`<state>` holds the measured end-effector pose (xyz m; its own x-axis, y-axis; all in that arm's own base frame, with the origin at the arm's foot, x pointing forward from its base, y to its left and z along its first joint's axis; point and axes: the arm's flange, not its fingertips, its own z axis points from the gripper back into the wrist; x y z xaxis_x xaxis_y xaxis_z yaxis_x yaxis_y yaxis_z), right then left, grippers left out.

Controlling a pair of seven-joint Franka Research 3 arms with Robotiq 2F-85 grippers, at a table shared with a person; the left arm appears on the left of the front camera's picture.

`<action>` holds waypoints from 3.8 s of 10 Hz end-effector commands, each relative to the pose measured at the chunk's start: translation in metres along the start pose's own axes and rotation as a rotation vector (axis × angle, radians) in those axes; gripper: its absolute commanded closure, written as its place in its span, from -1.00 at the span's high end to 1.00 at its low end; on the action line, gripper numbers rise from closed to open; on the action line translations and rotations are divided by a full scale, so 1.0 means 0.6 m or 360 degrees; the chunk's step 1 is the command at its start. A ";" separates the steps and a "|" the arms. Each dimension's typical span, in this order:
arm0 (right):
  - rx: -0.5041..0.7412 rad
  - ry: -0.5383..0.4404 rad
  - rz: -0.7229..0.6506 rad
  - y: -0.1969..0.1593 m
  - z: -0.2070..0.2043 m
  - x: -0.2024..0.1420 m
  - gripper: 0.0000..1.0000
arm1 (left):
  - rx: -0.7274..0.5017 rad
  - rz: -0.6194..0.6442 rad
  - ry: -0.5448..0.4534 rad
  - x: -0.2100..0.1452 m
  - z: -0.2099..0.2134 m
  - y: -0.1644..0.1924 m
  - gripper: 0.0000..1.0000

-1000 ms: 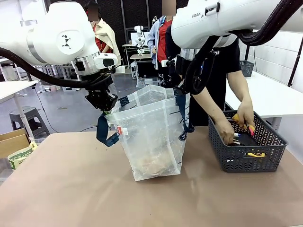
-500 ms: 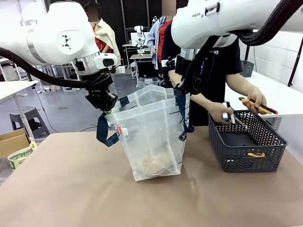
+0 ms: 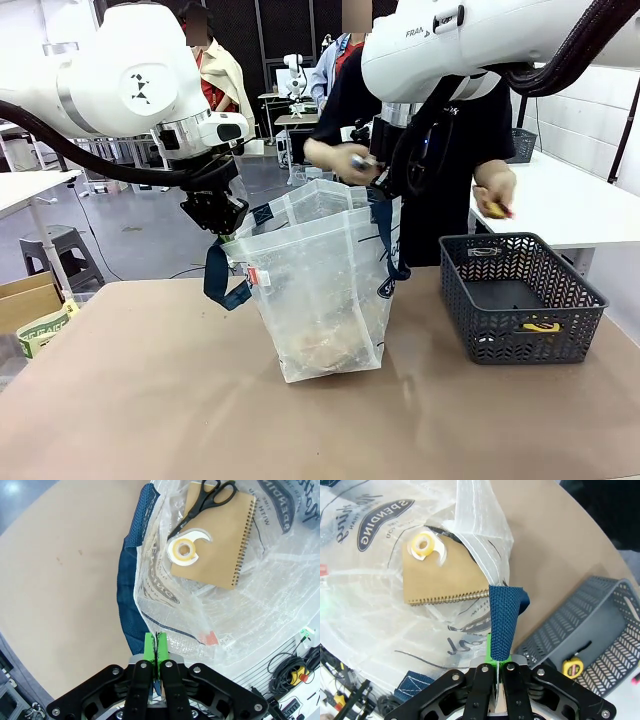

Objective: Transfer purchased items from the store into the shopping bag.
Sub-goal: Move the Reusable shopping bag to the right side of the table.

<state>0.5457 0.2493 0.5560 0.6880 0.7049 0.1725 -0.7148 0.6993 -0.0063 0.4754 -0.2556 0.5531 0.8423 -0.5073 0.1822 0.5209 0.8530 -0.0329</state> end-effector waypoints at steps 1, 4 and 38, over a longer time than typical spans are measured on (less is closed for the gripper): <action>-0.0002 -0.0002 -0.0010 -0.002 0.002 -0.001 -1.00 | 0.0010 0.0017 0.0001 -0.001 0.001 0.001 -1.00; -0.0002 -0.0002 -0.0010 -0.002 0.002 -0.001 -1.00 | 0.0010 0.0017 0.0001 -0.001 0.001 0.001 -1.00; -0.0002 -0.0002 -0.0010 -0.002 0.002 -0.001 -1.00 | 0.0010 0.0017 0.0001 -0.001 0.001 0.001 -1.00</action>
<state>0.5458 0.2494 0.5557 0.6881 0.7049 0.1720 -0.7148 0.6993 -0.0060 0.4754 -0.2556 0.5530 0.8423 -0.5073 0.1821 0.5209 0.8530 -0.0329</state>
